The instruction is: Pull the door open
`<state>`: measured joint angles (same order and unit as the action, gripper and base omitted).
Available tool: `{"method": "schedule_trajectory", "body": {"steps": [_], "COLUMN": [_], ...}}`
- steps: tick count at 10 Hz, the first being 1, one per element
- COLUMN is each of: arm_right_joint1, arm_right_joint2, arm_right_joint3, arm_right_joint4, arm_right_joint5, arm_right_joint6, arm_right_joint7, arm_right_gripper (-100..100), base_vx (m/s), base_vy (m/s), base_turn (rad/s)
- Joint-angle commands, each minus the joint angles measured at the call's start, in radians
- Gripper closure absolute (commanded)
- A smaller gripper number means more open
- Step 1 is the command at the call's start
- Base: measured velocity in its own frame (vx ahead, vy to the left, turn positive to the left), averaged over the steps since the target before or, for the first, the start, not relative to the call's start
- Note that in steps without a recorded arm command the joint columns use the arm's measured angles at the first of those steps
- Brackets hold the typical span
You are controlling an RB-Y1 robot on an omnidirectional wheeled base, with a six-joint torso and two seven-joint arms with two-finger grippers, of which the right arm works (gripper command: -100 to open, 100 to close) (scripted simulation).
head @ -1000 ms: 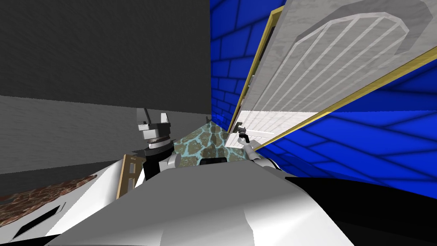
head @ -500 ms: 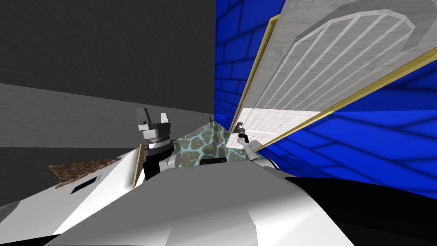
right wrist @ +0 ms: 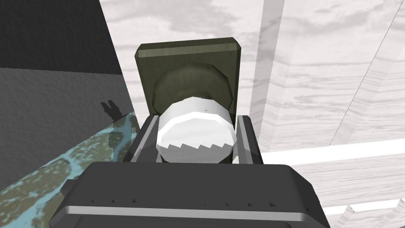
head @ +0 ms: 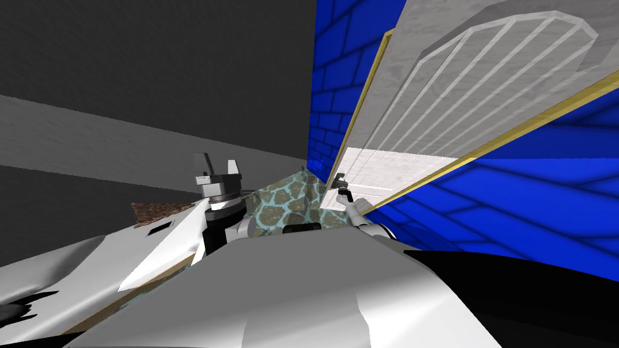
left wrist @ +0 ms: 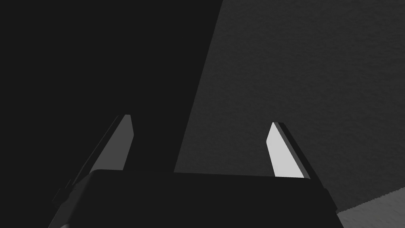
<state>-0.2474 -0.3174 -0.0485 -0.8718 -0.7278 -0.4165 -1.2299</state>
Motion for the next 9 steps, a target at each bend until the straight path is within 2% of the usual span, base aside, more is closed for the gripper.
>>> {"method": "schedule_trajectory", "body": {"steps": [1,9], "arm_right_joint1": [0.004,0.009], "arm_right_joint2": [-0.008,-0.016], "arm_right_joint3": [-0.005,-0.003], "arm_right_joint4": [0.002,0.002], "arm_right_joint5": [-0.001,-0.002], "arm_right_joint6": [-0.005,-0.008], "arm_right_joint7": [-0.001,-0.01], "arm_right_gripper": [100,100], "base_vx": [-0.191,-0.195], "base_vy": [-0.097,-0.073], "base_turn": [0.225,0.218]}}
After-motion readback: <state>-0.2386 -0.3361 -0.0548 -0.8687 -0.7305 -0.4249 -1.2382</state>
